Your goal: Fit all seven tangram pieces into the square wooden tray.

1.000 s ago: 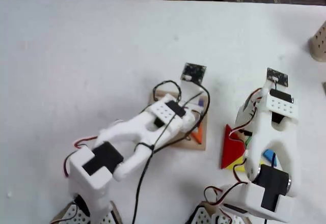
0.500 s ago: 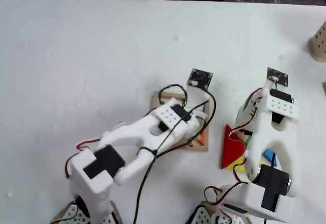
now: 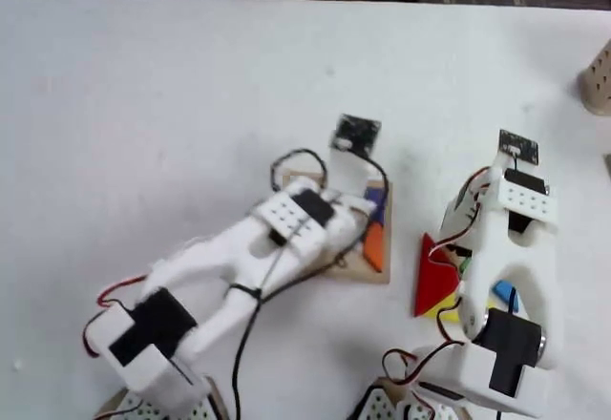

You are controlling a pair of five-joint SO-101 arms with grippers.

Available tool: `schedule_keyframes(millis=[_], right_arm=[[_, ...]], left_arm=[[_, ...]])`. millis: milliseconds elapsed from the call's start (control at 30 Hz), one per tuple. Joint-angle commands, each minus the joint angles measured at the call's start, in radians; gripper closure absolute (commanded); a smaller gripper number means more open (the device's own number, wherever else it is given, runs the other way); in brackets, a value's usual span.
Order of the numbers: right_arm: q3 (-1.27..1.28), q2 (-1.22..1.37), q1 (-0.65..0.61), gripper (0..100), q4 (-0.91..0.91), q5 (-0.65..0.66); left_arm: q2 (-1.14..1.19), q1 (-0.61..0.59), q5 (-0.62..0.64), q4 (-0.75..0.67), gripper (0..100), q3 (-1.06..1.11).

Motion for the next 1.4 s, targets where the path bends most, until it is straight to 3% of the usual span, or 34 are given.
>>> schedule_keyframes(millis=[0,167,500,767,1000,1133,1367], right_arm=[[-0.003,-0.048,0.013,98.1,-0.001,0.008],[0.02,-0.096,0.015,98.1,0.005,0.008],[0.264,-0.407,0.013,97.7,-0.082,0.014],[0.288,-0.378,0.015,87.8,-0.097,0.009],[0.239,-0.326,0.031,86.8,-0.15,0.002],[0.172,-0.265,-0.027,78.7,-0.102,-0.097],[0.074,-0.133,-0.136,76.7,-0.081,-0.005]], left_arm=[[-0.064,-0.131,-0.028,-0.043,98,-0.012],[-0.064,-0.278,-0.028,-0.147,98,-0.006],[-0.064,-0.383,-0.086,-0.166,98,-0.014],[-0.058,-0.545,-0.107,-0.255,98,-0.008],[-0.054,-0.555,-0.129,-0.258,98,-0.005],[-0.053,-0.555,-0.141,-0.256,98,-0.003],[-0.053,-0.559,-0.141,-0.258,98,0.011]])
